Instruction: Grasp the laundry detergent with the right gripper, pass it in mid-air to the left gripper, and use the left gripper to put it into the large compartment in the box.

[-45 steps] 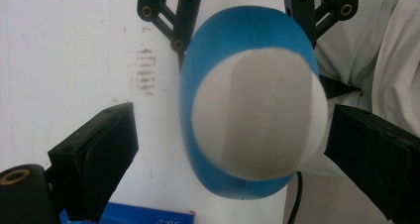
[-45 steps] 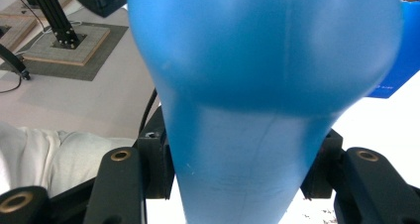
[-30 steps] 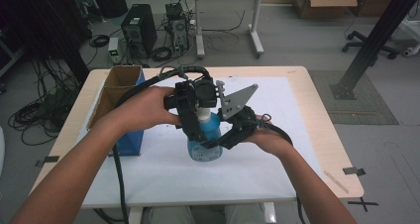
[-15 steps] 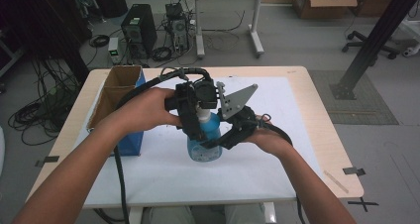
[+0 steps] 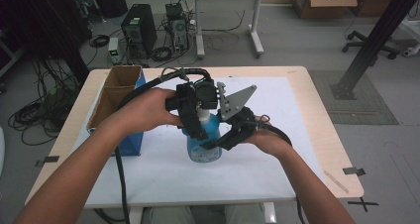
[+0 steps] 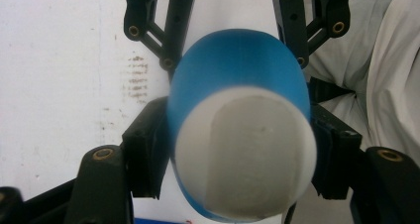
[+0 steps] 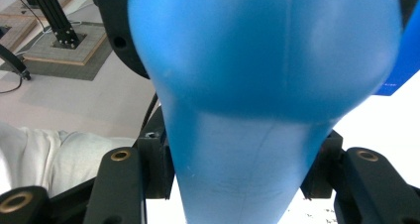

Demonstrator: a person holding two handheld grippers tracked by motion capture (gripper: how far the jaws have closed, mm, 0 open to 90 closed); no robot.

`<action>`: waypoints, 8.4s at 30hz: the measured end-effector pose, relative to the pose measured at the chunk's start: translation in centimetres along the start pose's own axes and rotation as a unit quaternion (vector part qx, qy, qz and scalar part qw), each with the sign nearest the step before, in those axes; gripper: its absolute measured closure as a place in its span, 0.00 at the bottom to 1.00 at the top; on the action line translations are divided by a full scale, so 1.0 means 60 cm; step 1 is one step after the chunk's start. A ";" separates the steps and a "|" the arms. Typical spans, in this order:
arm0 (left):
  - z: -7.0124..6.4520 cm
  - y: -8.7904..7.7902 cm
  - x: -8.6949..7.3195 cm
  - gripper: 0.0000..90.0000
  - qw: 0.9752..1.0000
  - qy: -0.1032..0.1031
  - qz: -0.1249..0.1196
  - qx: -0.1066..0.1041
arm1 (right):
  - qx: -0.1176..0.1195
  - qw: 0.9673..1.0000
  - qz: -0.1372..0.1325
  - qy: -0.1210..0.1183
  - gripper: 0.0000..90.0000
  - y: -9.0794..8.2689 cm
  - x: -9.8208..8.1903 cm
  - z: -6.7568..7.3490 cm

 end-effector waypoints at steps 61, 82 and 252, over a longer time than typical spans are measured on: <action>0.063 -0.097 -0.056 0.42 0.975 -0.192 0.047 0.098 | -0.137 0.977 0.150 0.072 0.11 -0.228 -0.096 0.021; 0.114 -0.152 -0.081 0.42 0.926 -0.346 0.052 0.140 | -0.133 0.964 0.218 0.079 0.10 -0.265 -0.130 0.029; 0.216 0.048 -0.423 0.26 0.795 -0.582 0.063 0.161 | -0.111 0.938 0.293 0.149 0.10 -0.278 -0.214 0.016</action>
Point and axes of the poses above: each handheld gripper's, and its own axes: y roughly forward along the jaws, x roughly out of its top, z roughly to its left, the point moved 10 cm from there along y, roughly forward along the jaws, and after that the axes turned 4 degrees about x, right-handed, at the moved point
